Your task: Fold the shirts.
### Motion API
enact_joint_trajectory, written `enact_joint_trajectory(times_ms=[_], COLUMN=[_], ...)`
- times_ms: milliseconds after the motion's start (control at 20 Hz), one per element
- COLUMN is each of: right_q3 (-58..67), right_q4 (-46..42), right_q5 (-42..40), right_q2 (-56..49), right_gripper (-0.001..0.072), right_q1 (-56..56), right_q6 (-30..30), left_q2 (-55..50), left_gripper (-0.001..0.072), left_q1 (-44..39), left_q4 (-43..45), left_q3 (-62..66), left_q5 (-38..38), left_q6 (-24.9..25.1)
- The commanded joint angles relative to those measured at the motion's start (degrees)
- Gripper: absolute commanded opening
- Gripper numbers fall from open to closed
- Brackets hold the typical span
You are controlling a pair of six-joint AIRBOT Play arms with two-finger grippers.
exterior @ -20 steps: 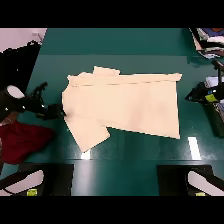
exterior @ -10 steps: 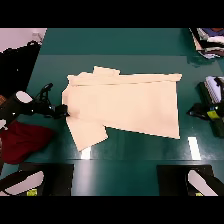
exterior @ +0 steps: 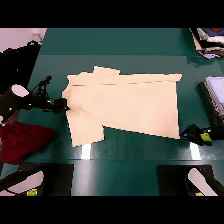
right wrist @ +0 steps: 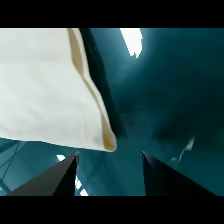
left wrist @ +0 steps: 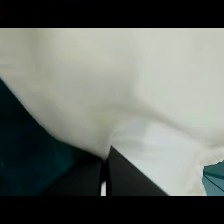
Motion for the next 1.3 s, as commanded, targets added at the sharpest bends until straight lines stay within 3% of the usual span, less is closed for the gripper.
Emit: enact_joint_trajectory(times_ms=[0,550,850,900,1000,1250], right_q3=[-2.6,-2.6,-2.6,-2.6,-2.6,4.9], right_q4=[5.4,5.1,5.1,5.1,5.1,5.2], right_q5=[-3.3,-3.3,-6.3,-5.8,-5.5,-2.6], right_q2=[0.1,0.1,0.1,0.1,0.1,2.3], right_gripper=[0.0447,0.0425,0.0278,0.0147,0.0027,0.0016], right_q1=[-0.6,2.1,9.8,10.6,12.0,13.0], right_q6=[-1.4,-1.4,-1.0,-1.1,-1.1,-1.1], left_q2=[0.0,0.0,0.0,0.2,1.7,11.2], left_gripper=[0.0023,0.0024,0.0023,0.0023,0.0023,0.0023], left_q1=[0.0,0.0,0.0,0.0,0.0,0.0], left_q4=[-0.2,-0.2,-0.1,-0.1,0.5,3.3], left_q3=[0.2,0.2,0.2,0.2,0.4,7.0], left_q5=[-0.1,-0.9,-1.7,-1.8,-1.7,-5.0], left_q6=[0.1,0.1,0.1,0.1,0.1,-0.3])
